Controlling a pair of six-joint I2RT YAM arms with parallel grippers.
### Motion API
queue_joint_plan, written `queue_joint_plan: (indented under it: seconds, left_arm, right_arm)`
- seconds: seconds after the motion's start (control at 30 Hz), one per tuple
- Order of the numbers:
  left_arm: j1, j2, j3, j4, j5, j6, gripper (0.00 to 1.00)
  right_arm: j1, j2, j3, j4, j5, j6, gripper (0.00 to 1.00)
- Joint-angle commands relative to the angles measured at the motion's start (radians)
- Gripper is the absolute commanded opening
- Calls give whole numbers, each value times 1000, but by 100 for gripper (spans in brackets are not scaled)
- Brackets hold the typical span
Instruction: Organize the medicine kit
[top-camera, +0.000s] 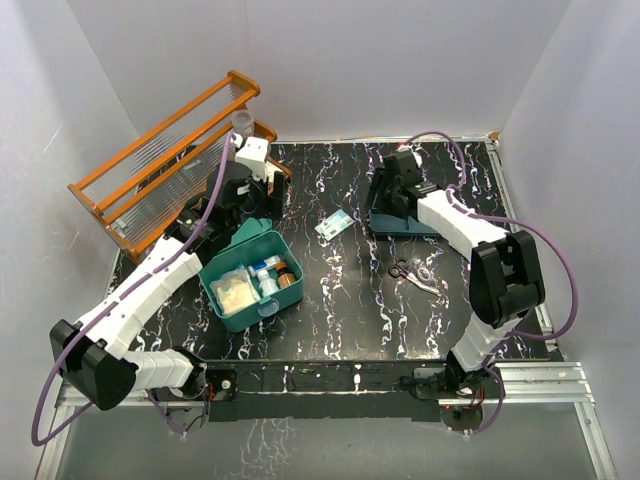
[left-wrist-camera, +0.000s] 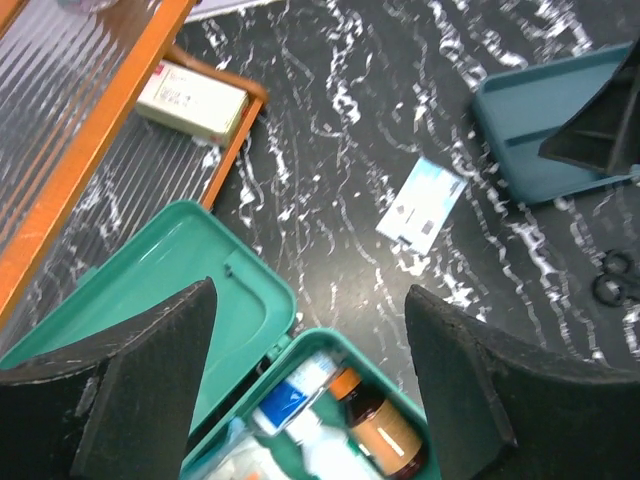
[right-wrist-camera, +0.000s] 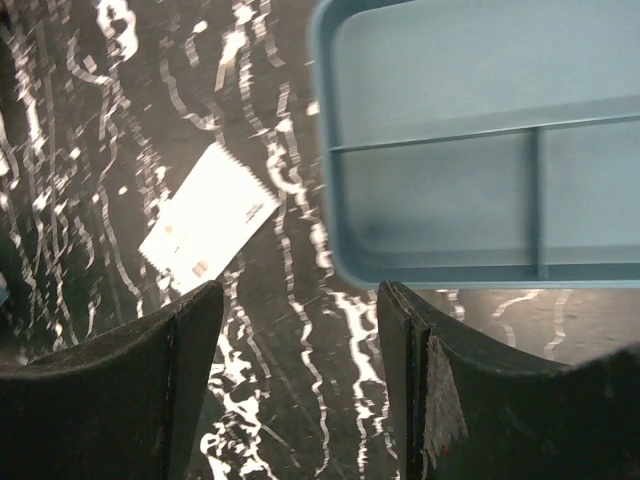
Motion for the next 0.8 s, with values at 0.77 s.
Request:
queue_joint_plan:
  seconds: [0.77]
  left_arm:
    - [-1,235,146,338,557,-240,78]
  right_arm:
    - [-276,-245,-274,-254,54,12,61]
